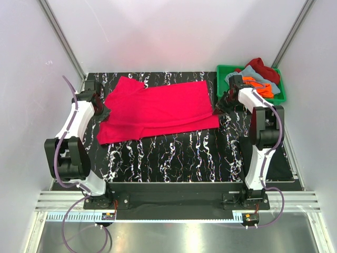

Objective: Fold and stack the t-shirts
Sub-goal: Fold the tshirt

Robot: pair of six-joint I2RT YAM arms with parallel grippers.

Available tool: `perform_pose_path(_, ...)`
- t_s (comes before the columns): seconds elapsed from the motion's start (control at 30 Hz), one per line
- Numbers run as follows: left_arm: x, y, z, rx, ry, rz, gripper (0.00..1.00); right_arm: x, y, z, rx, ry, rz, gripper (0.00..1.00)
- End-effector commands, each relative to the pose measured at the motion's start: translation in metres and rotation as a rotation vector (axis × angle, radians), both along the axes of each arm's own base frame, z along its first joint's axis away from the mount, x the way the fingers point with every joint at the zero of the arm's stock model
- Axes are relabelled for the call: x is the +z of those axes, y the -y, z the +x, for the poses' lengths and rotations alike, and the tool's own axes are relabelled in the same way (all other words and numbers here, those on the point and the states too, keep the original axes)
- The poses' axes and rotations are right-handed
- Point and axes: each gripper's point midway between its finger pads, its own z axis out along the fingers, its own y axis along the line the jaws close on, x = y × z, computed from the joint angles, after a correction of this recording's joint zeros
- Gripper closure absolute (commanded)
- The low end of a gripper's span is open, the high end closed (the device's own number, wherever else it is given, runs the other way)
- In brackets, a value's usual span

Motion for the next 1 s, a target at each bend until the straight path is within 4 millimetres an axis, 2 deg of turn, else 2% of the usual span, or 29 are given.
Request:
perform_pose_path(0.0, 0.015, -0.009, 0.020, -0.010, 0.062, 0.019, 1.00, 0.008, -0.006, 0.013, 0.004, 0.017, 0.007, 1.00)
perform_pose_path(0.3, 0.002, -0.012, 0.030, -0.021, 0.030, 0.005, 1.00, 0.004, -0.011, 0.026, 0.001, 0.017, 0.007, 1.00)
perform_pose_path(0.67, -0.017, -0.021, 0.036, -0.019, -0.017, 0.014, 1.00, -0.001, -0.012, 0.034, -0.005, 0.010, -0.001, 1.00)
perform_pose_path(0.97, -0.023, -0.025, 0.043, -0.016, -0.028, 0.005, 1.00, -0.010, -0.012, 0.035, -0.006, -0.008, -0.009, 1.00)
